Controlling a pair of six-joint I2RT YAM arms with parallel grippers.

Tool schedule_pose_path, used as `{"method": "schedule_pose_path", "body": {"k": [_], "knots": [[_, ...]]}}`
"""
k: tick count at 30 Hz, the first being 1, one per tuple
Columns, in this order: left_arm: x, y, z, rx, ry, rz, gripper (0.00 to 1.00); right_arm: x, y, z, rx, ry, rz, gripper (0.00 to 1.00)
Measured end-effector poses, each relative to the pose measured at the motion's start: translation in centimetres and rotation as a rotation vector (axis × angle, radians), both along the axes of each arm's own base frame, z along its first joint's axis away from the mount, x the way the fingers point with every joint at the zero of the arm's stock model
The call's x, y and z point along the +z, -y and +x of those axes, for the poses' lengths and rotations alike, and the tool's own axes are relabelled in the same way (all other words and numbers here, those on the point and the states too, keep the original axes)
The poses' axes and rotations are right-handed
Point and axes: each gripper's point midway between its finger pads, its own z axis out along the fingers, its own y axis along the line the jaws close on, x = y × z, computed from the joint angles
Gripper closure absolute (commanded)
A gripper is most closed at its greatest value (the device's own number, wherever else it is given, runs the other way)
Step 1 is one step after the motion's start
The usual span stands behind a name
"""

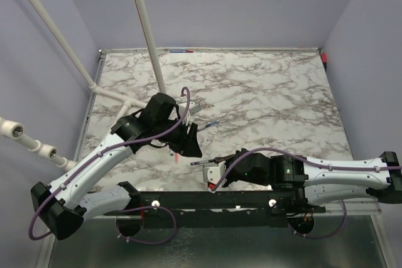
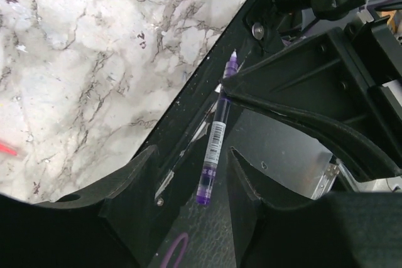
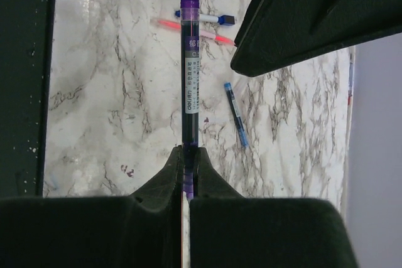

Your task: Insert the pens into the pen caps

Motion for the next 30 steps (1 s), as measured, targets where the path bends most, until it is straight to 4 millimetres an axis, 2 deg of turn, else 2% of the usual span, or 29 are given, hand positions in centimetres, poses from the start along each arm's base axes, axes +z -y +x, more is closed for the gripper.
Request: {"method": "schedule_pose_path", "body": {"k": [11, 15, 21, 25, 30], "knots": [[-1.3, 0.3, -2.4, -0.065, -0.076, -0.001, 0.52, -0.1, -0.3, 0.3, 0.062, 0.087, -0.060, 0.99], [-1.3, 0.5, -2.7, -0.080, -0.082, -0.005, 0.52, -0.3, -0.5, 0.4, 0.083, 0.116, -0.085, 0.99], [-1.6, 0.9, -3.3, -0.104, -0.099, 0.000, 0.54, 0.8, -1.5, 0.2, 0.127, 0.174, -0.093, 0.99], [-1.8, 1.0, -3.7, -0.121, -0.109, 0.005, 0.58, 1.5, -1.9, 0.3, 0.140, 0.210, -0.088, 0.99], [-1.9, 1.1, -3.9, -0.128, -0.112, 0.004, 0.66, 1.2, -2.0, 0.4, 0.152, 0.248, -0.122, 1.00]]}}
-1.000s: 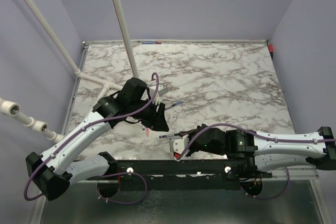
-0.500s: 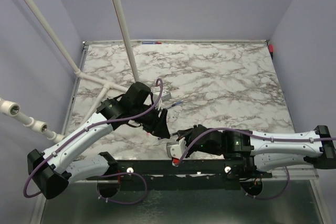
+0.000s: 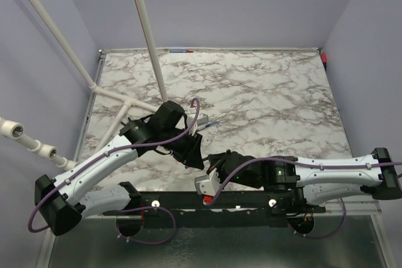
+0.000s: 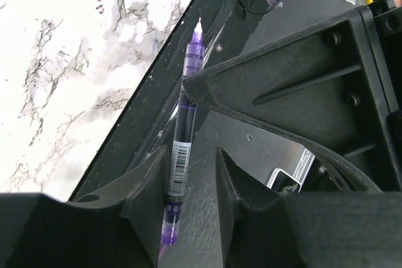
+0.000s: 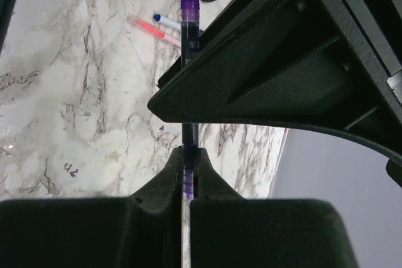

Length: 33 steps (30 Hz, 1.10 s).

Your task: Insert the pens into the pen caps

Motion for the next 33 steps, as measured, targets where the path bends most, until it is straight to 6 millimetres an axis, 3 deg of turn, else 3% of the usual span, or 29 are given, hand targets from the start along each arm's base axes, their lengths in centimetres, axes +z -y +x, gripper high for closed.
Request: {"method": "schedule_pose_path", "body": {"k": [7, 14, 18, 20, 22, 24, 33], "knots": [[-0.4, 0.1, -0.3, -0.010, -0.008, 0.006, 0.74, -0.1, 0.0, 0.1, 0.003, 0.044, -0.025, 0.99], [-0.7, 0.3, -0.6, -0.028, -0.017, 0.013, 1.00, 0.0, 0.0, -0.3, 0.012, 0.063, -0.032, 0.99], [-0.7, 0.4, -0.8, -0.040, -0.019, 0.013, 1.00, 0.0, 0.0, -0.5, 0.019, 0.071, -0.042, 0.99], [-0.7, 0.4, -0.9, -0.041, -0.019, 0.013, 1.00, 0.0, 0.0, -0.5, 0.018, 0.074, -0.041, 0.92], [-0.7, 0.4, -0.8, -0.041, -0.015, 0.012, 1.00, 0.1, 0.1, -0.5, 0.015, 0.076, -0.038, 0.72], [-0.8, 0.5, -0.5, -0.031, 0.001, 0.015, 1.00, 0.3, 0.2, -0.4, 0.004, 0.074, -0.026, 0.61], [-2.2, -0.4, 1.9, 0.077, 0.127, 0.068, 1.00, 5.1, 1.8, 0.4, -0.123, 0.031, 0.230, 0.41]]}}
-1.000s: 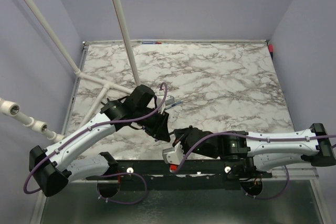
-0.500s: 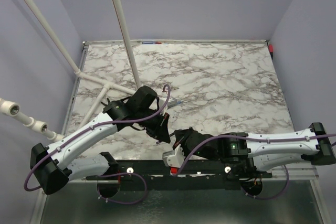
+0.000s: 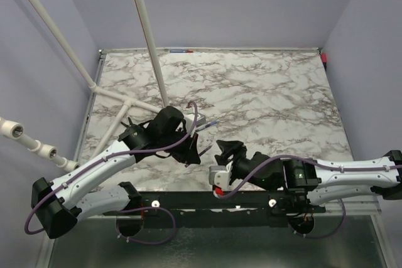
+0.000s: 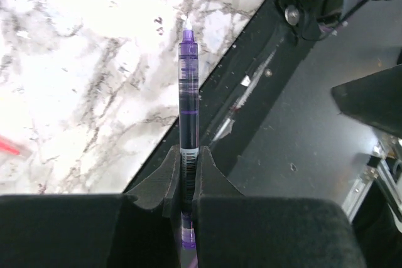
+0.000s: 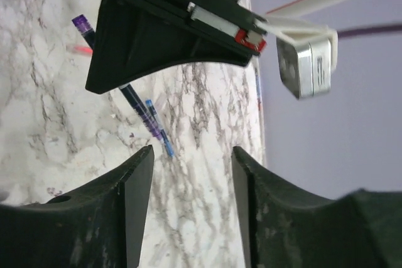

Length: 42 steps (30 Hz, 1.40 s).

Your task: Insert the pens into the pen caps

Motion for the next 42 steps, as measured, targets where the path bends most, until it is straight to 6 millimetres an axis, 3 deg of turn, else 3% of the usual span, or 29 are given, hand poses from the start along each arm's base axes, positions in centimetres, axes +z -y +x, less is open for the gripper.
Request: {"method": "schedule_pose_path", "body": {"k": [3, 10, 20, 31, 37, 42], "knots": [[-0.1, -0.3, 0.8, 0.036, 0.062, -0.011, 1.00, 0.5, 0.8, 0.2, -0.052, -0.051, 0.094, 0.31], [1.4, 0.2, 3.1, 0.110, 0.203, -0.088, 1.00, 0.0, 2.3, 1.9, -0.255, -0.234, 0.300, 0.27], [3.1, 0.6, 5.4, 0.211, 0.346, -0.210, 1.00, -1.5, 3.6, 8.8, -0.624, -0.582, 0.538, 0.30], [6.5, 0.5, 5.7, 0.303, 0.410, -0.403, 1.00, -0.2, 2.0, 8.5, -0.553, -0.960, 0.755, 0.33], [8.8, 0.5, 5.5, 0.328, 0.430, -0.515, 1.00, 3.0, 0.3, 6.3, -0.394, -1.105, 0.851, 0.34], [9.6, 0.8, 5.1, 0.329, 0.415, -0.583, 1.00, 6.2, -0.4, 5.1, -0.278, -1.165, 0.937, 0.37]]}}
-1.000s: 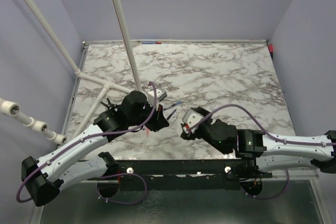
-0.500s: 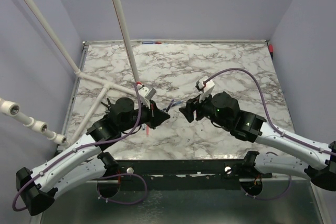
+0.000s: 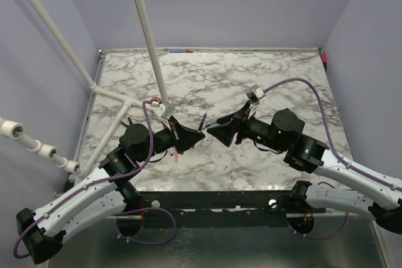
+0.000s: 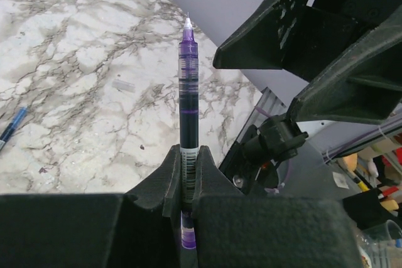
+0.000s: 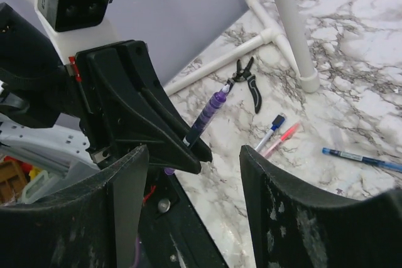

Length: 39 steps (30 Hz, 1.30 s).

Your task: Insert the pens into the pen caps

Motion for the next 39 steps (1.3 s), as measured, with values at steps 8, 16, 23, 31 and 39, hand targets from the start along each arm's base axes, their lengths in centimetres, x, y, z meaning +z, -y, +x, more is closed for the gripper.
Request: {"method": "schedule_pose_path", "body": {"k": [8, 16, 23, 31, 39], "knots": [[3.2, 0.3, -1.3, -0.059, 0.039, -0.129, 1.00, 1.6, -0.9, -0.2, 0.021, -0.032, 0.055, 0.40], [4.5, 0.6, -2.3, -0.119, 0.060, -0.181, 1.00, 3.5, -1.5, -1.0, 0.078, -0.023, 0.131, 0.43], [4.9, 1.0, -2.7, -0.152, 0.067, -0.198, 1.00, 4.2, -2.1, -1.4, 0.112, -0.020, 0.161, 0.54], [5.1, 1.2, -3.2, -0.184, 0.078, -0.209, 1.00, 4.4, -2.5, -1.5, 0.131, -0.016, 0.174, 0.89], [5.3, 1.5, -3.4, -0.210, 0.090, -0.214, 0.83, 4.7, -2.5, -1.5, 0.135, -0.019, 0.189, 0.99]]}}
